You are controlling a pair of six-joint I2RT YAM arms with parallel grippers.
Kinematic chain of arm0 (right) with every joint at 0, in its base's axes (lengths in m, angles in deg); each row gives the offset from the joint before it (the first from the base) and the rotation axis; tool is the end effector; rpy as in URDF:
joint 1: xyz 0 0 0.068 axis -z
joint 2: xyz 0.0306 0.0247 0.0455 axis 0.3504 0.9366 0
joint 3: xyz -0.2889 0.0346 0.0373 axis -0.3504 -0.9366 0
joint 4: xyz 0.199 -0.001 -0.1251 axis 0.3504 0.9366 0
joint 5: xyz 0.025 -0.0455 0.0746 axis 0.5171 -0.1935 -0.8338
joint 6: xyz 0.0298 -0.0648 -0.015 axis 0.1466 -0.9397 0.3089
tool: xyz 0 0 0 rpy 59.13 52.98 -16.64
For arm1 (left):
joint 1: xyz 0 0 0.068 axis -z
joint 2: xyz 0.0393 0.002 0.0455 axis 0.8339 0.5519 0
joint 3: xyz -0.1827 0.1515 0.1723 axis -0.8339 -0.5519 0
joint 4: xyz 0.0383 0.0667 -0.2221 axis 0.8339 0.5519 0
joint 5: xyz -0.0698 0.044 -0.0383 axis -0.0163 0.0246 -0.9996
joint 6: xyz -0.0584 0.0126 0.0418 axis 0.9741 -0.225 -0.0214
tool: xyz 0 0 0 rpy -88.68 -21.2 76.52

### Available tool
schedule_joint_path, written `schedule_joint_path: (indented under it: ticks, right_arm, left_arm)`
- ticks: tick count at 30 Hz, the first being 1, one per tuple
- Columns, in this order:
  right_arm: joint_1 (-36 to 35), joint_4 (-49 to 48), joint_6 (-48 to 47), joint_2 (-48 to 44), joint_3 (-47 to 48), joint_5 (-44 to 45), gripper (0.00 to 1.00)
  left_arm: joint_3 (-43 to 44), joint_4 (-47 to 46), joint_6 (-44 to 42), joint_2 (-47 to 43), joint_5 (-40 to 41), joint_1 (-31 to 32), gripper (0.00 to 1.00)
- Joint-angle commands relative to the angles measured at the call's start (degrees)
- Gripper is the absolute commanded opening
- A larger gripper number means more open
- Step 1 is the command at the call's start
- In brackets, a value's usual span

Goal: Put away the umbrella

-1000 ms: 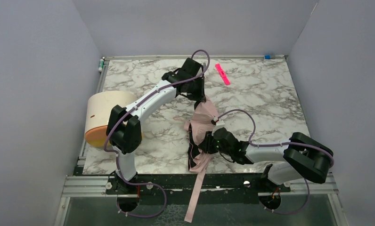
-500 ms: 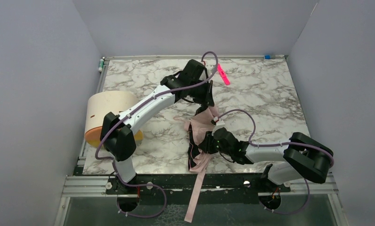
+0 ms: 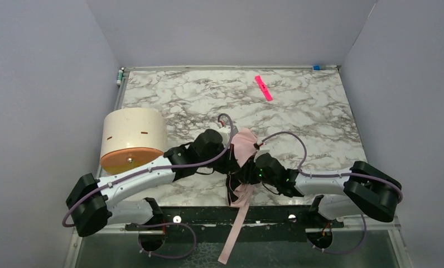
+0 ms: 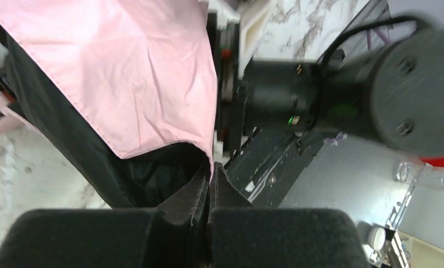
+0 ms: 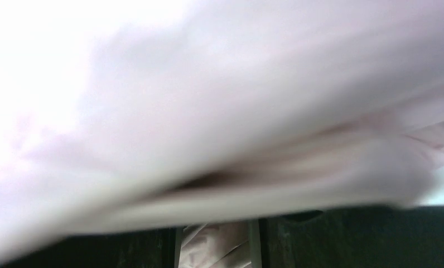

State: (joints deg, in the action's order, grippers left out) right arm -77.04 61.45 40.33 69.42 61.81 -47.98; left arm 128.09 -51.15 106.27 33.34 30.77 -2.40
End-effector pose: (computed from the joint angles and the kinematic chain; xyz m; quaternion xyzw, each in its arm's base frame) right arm 0.1356 0.1898 0.1646 -0.0613 0.8855 0.3128 0.3380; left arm 0.1399 -0.2162 0.2884 0.1866 0.8662 -0.3908 0.2491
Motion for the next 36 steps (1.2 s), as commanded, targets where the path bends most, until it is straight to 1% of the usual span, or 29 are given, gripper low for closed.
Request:
schedule_joint_path:
  ticks: [1,5,10,14,17,20,24,28,30,33,36]
  right_arm:
    - [0.28,9.93,1.74,-3.4,-2.22,1.31,0.48]
    - [0.28,13.04,2.95,-9.03,-1.46,0.47,0.5]
    - [0.28,20.32,4.85,-16.19,-0.04,0.31,0.5]
    - [0.28,31.82,6.81,-21.49,2.84,1.34,0.44]
    - [0.28,41.31,7.78,-26.85,5.28,4.22,0.42]
    - [0.28,45.95,7.63,-31.67,7.55,7.34,0.41]
    - [0.28,45.07,6.37,-33.85,9.7,8.27,0.36]
    - [0.28,44.13,6.83,-31.22,12.76,8.01,0.33]
    - [0.28,43.74,6.79,-30.0,14.38,8.36,0.33]
    - [0.28,42.36,6.3,-29.5,16.05,9.39,0.32]
    - [0.28,40.29,5.19,-29.39,17.03,9.87,0.31]
  left_arm:
    - [-12.75,-16.48,7.09,-7.06,6.76,3.3,0.0]
    - [-18.63,-22.16,7.74,-8.22,8.82,4.38,0.0]
    - [-22.2,-26.74,7.53,-6.52,9.37,4.74,0.0]
    - [-23.06,-28.93,7.66,-4.77,9.53,4.87,0.0]
    - [-23.65,-30.58,8.01,-3.75,9.57,4.94,0.0]
    - [-23.49,-31.76,8.26,-2.46,9.33,5.27,0.0]
    - [-20.92,-31.75,7.6,-0.61,8.23,6.02,0.0]
    - [-17.53,-30.88,7.29,0.35,8.27,7.24,0.05]
    - [-16.0,-30.42,7.28,0.57,8.59,7.83,0.05]
    - [-15.28,-30.44,7.2,0.89,9.56,8.69,0.06]
    - [-16.37,-30.89,7.51,1.76,10.22,9.52,0.06]
